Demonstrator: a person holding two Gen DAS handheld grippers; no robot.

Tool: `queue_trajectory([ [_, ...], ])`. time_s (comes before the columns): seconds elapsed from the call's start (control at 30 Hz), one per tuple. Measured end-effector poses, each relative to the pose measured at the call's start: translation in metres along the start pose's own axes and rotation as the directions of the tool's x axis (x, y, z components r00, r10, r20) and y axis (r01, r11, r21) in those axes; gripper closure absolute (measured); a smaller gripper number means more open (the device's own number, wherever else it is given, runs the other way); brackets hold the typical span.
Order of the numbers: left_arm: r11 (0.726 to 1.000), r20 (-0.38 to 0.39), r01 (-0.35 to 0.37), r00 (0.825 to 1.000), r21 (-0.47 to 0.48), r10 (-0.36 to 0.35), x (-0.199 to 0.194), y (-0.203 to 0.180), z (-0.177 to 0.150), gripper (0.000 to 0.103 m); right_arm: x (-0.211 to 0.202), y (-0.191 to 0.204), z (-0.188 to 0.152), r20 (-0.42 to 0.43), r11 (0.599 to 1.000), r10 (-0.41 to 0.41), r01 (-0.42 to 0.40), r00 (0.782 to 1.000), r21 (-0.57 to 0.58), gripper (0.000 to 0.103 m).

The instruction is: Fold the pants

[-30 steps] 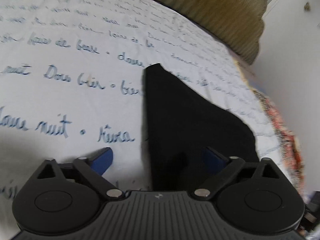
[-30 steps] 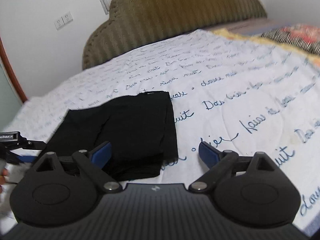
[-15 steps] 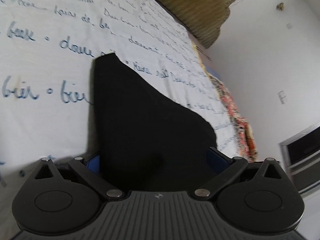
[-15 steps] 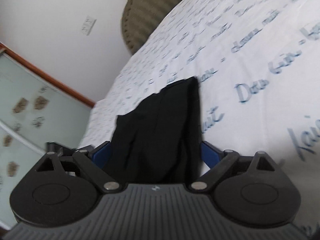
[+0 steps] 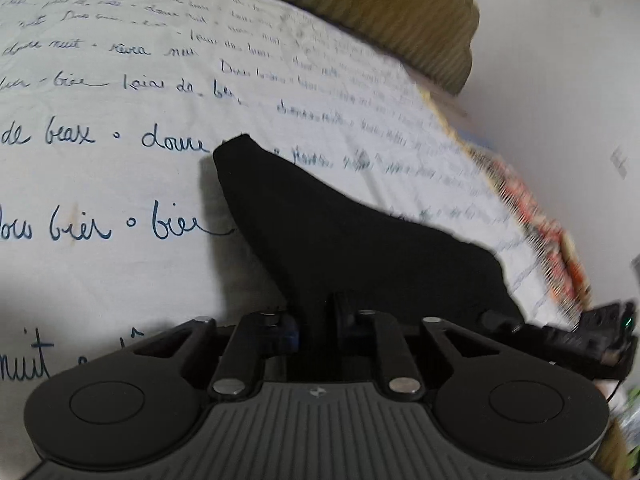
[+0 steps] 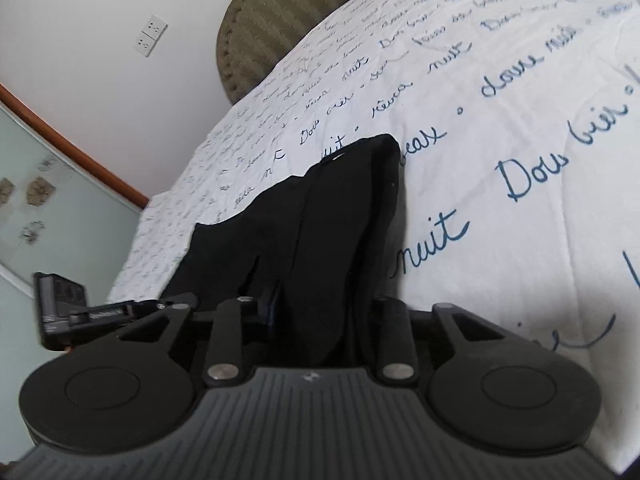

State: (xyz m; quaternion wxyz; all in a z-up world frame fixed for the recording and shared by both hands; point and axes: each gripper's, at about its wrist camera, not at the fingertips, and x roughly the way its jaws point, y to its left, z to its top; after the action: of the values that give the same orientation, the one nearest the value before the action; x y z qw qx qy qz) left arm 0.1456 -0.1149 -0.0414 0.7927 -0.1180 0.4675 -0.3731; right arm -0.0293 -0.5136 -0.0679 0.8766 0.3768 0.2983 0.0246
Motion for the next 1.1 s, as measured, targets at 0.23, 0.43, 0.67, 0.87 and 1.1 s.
queue_trajectory([
  [0.23,0.999,0.067,-0.039,0.997,0.033,0.037,-0.038,-0.006,-0.005,0.092,-0.004,0.041,-0.001,0.051,0.999,-0.039,0.040,0.998,-0.029,0.079],
  [0.43,0.986,0.156,-0.147,0.979,0.076,0.134,-0.091,0.004,0.006,0.092,0.009,0.089,-0.002,0.042,0.995,0.042,-0.038,0.998,-0.094,0.080],
  [0.67,0.950,0.096,-0.305,0.950,0.063,0.299,-0.104,0.051,0.016,0.089,0.067,0.120,-0.016,-0.007,0.992,0.072,-0.072,0.997,-0.102,0.078],
  [0.87,0.872,0.156,-0.490,0.861,-0.009,0.485,-0.127,0.076,0.006,0.052,0.078,0.128,-0.030,-0.003,0.975,-0.129,0.126,0.992,-0.181,0.060],
  [1.1,0.908,0.200,-0.408,0.901,0.098,0.384,-0.128,0.031,0.010,0.028,0.055,0.159,-0.005,0.151,0.934,-0.153,0.193,0.977,-0.300,0.058],
])
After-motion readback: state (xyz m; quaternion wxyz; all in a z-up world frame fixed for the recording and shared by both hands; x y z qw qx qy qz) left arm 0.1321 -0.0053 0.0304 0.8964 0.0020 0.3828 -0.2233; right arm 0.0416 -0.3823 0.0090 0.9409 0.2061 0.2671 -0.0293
